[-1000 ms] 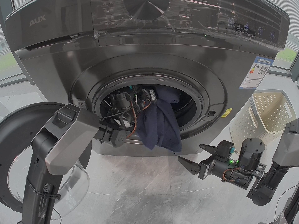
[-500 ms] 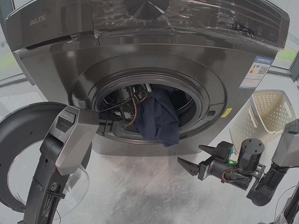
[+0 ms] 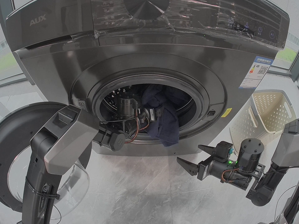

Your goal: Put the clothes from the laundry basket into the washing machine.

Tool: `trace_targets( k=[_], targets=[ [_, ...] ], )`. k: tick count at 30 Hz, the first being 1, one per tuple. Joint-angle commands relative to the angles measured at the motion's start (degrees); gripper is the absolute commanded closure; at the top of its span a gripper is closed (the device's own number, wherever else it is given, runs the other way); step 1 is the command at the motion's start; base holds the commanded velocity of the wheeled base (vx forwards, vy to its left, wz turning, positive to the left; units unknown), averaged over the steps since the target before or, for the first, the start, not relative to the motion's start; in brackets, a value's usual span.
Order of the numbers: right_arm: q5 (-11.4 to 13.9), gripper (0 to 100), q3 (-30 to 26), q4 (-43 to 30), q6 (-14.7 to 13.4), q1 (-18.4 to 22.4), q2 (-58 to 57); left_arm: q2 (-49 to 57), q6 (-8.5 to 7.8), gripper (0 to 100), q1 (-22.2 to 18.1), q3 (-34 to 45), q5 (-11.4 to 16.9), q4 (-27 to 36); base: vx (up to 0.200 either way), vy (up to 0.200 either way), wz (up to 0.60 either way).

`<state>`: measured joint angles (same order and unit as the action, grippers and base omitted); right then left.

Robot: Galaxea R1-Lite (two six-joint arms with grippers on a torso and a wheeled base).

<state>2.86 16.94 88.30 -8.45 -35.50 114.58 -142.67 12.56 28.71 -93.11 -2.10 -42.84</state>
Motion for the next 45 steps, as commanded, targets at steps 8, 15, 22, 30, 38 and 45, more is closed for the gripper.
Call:
trace_targets(
  k=[8,15,22,30,38,45],
  targets=[
    [0.0,0,0.5,0.1,-0.1,-0.8,0.0,-3.2,-2.45,100,1.4,-1.5,0.3,1.3,0.000,0.000,0.00],
    [0.0,0,0.5,0.1,-0.1,-0.8,0.1,-4.2,-0.87,100,0.6,-10.2,-1.7,0.6,0.000,0.000,0.00],
    [0.0,0,1.2,0.1,-0.1,-1.1,0.1,-6.9,2.65,100,-2.8,-21.5,-7.7,-1.4,0.000,0.000,0.00],
    [0.0,0,1.0,0.1,-0.1,-1.2,0.1,-7.3,2.21,0,-3.0,-21.5,-7.7,-3.6,0.000,0.000,0.00],
    [0.0,0,1.0,0.1,-0.1,-1.2,0.1,-1.4,2.12,0,-1.0,-11.4,-5.4,3.1,0.000,0.000,0.00],
    [0.0,0,1.0,0.1,-0.1,-1.2,0.1,-2.3,-0.69,0,0.3,-5.3,-2.5,2.9,0.000,0.000,0.00]
  ],
)
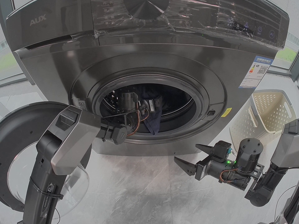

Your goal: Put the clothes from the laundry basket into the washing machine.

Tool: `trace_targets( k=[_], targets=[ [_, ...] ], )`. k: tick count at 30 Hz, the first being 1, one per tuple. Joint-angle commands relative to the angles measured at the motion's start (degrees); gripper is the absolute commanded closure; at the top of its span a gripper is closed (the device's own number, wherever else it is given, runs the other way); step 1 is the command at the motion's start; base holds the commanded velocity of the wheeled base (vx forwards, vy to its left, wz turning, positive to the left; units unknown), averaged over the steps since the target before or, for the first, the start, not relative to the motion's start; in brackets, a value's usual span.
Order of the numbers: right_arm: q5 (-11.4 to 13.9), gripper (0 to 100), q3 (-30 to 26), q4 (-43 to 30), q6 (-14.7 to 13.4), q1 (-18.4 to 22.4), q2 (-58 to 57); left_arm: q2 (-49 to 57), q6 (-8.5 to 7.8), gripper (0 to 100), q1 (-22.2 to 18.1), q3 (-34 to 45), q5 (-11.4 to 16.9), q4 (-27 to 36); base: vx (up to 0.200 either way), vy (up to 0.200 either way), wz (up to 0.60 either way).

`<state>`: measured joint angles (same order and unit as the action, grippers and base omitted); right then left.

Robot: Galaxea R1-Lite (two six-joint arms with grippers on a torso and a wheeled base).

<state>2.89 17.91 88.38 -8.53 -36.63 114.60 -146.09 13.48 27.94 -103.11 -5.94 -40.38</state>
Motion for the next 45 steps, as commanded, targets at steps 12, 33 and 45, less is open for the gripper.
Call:
trace_targets(
  k=[12,33,45],
  targets=[
    [0.0,0,0.3,0.0,0.0,-0.1,0.1,-3.3,-2.23,100,1.2,-0.9,1.7,0.4,0.000,0.000,0.00],
    [0.0,0,0.0,0.0,-0.1,-0.2,0.7,-6.0,-0.12,100,-2.9,-11.5,-3.4,-9.3,0.000,0.000,0.00],
    [0.0,0,-0.5,0.0,-0.1,-0.2,0.7,0.2,0.14,0,1.4,-4.7,-6.0,-8.9,0.000,0.000,0.00]
  ],
)
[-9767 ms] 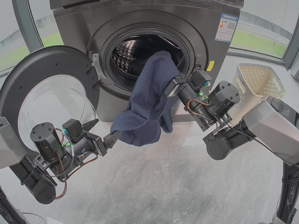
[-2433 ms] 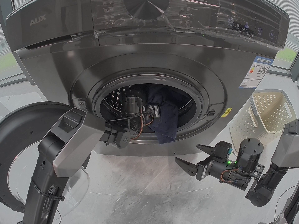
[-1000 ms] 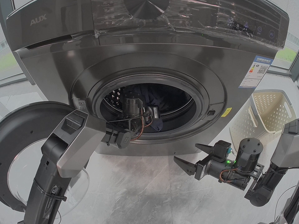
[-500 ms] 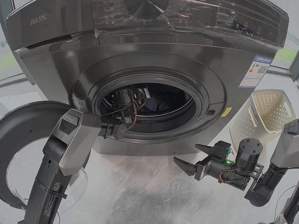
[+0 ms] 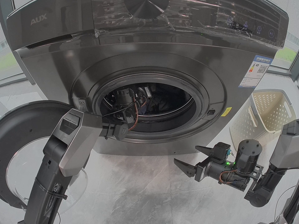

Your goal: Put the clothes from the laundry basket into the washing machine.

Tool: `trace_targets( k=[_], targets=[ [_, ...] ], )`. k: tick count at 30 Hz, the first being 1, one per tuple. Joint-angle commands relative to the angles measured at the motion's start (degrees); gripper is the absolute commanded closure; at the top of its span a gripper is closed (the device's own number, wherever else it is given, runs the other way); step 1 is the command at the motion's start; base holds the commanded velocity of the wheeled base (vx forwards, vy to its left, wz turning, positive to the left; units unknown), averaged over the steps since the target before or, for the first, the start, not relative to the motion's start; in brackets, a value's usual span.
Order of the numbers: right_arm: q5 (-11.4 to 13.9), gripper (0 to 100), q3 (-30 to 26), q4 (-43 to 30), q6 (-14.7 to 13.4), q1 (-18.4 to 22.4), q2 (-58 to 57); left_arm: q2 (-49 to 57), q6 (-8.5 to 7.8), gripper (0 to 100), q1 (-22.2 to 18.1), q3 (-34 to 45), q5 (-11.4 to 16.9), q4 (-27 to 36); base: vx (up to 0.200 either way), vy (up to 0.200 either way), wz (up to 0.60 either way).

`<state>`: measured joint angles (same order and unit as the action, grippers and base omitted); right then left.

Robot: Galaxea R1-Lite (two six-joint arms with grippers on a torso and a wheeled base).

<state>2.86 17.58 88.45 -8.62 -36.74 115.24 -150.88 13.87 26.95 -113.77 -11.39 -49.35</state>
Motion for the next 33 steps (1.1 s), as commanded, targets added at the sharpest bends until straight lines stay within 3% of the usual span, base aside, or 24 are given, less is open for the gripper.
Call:
trace_targets(
  k=[1,6,10,11,12,15,18,25,33],
  targets=[
    [0.0,0,-0.2,0.0,0.0,-0.1,0.1,6.4,-0.25,0,3.2,8.6,-0.4,-0.2,0.000,0.000,0.00],
    [0.0,0,-0.4,0.0,0.0,0.0,0.0,11.4,-0.69,0,7.2,20.5,1.5,-3.4,0.000,0.000,0.00],
    [0.0,0,-1.3,0.0,0.0,-0.1,0.0,14.8,-6.31,0,9.4,31.7,1.6,-8.9,0.000,0.000,0.00],
    [0.0,0,-1.4,0.0,0.0,0.0,-0.1,14.9,-6.58,0,9.5,32.1,1.6,-9.1,0.000,0.000,0.00],
    [0.0,0,-2.2,0.0,0.0,0.0,-0.3,16.5,-8.42,0,10.1,36.4,1.6,-11.3,0.000,0.000,0.00],
    [0.2,0,-4.0,0.0,0.1,0.0,-0.8,20.7,-9.30,0,11.6,45.5,1.8,-12.9,0.000,0.000,0.00],
    [0.4,0,-5.4,0.0,0.2,-0.1,-1.6,24.7,-9.04,0,12.9,51.8,2.8,-15.3,0.000,0.000,0.00],
    [0.1,0,-5.2,0.0,0.1,-2.2,-1.8,23.6,-9.57,0,9.8,51.9,2.8,-17.2,0.000,0.000,0.00],
    [0.1,0,-5.1,0.1,-0.1,-2.0,-1.2,15.3,-9.92,0,5.7,43.8,3.2,-16.5,0.000,0.000,0.00]
  ],
)
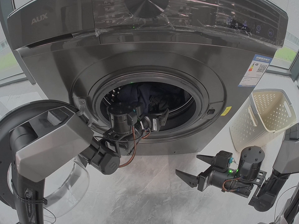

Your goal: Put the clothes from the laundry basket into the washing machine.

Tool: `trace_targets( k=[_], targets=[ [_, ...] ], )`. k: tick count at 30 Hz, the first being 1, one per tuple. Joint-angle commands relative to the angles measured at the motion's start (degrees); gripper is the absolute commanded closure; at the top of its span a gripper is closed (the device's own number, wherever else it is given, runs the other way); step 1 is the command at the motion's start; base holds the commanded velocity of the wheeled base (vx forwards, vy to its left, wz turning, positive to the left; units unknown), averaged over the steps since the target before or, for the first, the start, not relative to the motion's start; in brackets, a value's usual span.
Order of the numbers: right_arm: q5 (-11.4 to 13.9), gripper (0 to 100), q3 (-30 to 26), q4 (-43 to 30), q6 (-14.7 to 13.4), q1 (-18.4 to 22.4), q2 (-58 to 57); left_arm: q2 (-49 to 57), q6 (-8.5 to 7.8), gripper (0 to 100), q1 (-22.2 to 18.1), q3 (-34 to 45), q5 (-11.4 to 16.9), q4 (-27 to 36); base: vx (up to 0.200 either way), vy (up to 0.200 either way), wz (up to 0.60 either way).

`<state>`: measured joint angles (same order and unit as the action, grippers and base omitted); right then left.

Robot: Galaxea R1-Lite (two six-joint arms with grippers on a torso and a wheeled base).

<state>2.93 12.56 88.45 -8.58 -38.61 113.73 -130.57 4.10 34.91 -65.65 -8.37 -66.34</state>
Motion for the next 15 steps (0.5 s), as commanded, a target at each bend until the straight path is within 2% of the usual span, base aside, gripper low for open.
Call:
trace_targets(
  k=[1,10,11,14,15],
  targets=[
    [0.1,0,-0.1,0.1,-0.1,-0.2,0.3,-5.0,-0.14,0,-2.2,-4.3,0.2,0.5,0.000,0.000,0.00],
    [0.1,0,0.2,0.1,-0.1,0.0,0.4,-14.4,-0.32,0,-4.5,-18.2,0.1,6.0,0.000,0.000,0.00],
    [0.1,0,0.3,0.1,-0.1,0.0,0.4,-15.1,-0.58,100,-4.7,-19.8,0.1,6.7,0.000,0.000,0.00],
    [0.1,0,0.4,0.1,-0.1,0.1,0.4,-16.0,-0.84,100,-4.9,-22.6,0.1,8.4,0.000,0.000,0.00],
    [0.1,0,0.4,0.1,-0.1,0.1,0.4,-16.3,-0.76,100,-4.9,-24.4,-0.2,10.9,0.000,0.000,0.00]
  ],
)
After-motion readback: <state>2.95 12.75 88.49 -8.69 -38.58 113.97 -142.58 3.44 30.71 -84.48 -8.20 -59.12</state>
